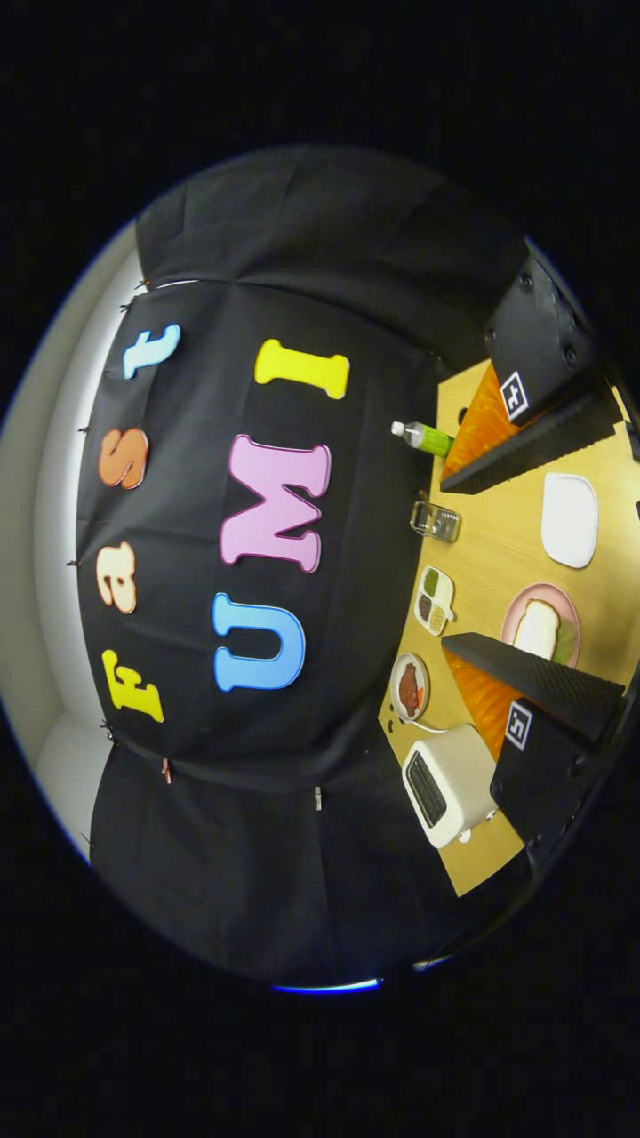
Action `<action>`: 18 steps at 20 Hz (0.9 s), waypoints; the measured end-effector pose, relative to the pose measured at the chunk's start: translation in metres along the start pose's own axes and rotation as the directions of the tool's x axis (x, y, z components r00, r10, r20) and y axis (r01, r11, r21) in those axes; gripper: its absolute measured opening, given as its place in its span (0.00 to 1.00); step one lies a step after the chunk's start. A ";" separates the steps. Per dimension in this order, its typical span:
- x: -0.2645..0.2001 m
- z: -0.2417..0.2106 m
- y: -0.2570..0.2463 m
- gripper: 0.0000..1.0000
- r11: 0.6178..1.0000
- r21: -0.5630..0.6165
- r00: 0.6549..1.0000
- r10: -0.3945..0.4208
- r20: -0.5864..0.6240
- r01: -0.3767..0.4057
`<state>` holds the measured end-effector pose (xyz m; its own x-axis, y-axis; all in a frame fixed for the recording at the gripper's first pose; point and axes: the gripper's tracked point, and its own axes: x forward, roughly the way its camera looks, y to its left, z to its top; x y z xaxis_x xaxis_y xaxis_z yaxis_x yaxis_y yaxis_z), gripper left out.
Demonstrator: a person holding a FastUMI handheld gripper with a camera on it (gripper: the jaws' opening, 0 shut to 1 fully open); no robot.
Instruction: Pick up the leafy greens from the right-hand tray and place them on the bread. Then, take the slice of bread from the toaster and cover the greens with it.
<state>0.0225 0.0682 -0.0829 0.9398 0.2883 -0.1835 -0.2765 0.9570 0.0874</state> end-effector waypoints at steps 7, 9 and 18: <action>-0.027 0.030 0.010 0.98 0.997 -0.009 0.994 -0.070 0.083 0.071; -0.028 0.025 0.011 0.98 0.996 -0.009 0.994 -0.085 0.074 0.086; -0.022 0.018 0.012 0.98 0.990 -0.019 0.989 -0.139 0.055 0.140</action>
<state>0.0018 0.0731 -0.0604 0.9786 0.1508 -0.1398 -0.1462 0.9883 0.0425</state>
